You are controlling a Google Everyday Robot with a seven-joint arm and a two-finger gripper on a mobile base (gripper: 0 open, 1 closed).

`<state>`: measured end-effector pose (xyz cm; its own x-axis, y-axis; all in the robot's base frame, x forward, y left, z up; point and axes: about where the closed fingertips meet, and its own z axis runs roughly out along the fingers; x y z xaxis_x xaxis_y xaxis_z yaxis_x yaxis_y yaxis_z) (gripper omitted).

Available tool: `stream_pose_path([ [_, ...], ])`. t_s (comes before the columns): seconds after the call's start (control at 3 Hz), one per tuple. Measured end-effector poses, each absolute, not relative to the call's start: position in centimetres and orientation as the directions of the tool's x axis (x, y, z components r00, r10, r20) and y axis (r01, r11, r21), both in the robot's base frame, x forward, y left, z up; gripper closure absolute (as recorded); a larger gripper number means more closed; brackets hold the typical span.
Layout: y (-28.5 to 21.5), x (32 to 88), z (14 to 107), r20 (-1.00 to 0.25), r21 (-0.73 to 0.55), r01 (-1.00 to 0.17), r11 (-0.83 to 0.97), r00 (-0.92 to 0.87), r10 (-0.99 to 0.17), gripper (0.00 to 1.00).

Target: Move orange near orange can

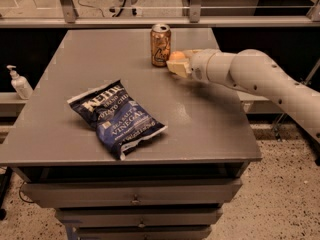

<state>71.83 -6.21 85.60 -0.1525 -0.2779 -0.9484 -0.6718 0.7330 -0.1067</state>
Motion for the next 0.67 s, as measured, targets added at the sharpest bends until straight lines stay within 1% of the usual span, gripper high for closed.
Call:
stream_pose_path([
  [0.33, -6.19, 71.70, 85.53, -0.949, -0.103, -0.675, 0.730, -0.152, -0.275, 0.00],
  [0.67, -6.18, 71.67, 85.56, -0.949, -0.103, -0.676, 0.730, -0.152, -0.275, 0.00],
])
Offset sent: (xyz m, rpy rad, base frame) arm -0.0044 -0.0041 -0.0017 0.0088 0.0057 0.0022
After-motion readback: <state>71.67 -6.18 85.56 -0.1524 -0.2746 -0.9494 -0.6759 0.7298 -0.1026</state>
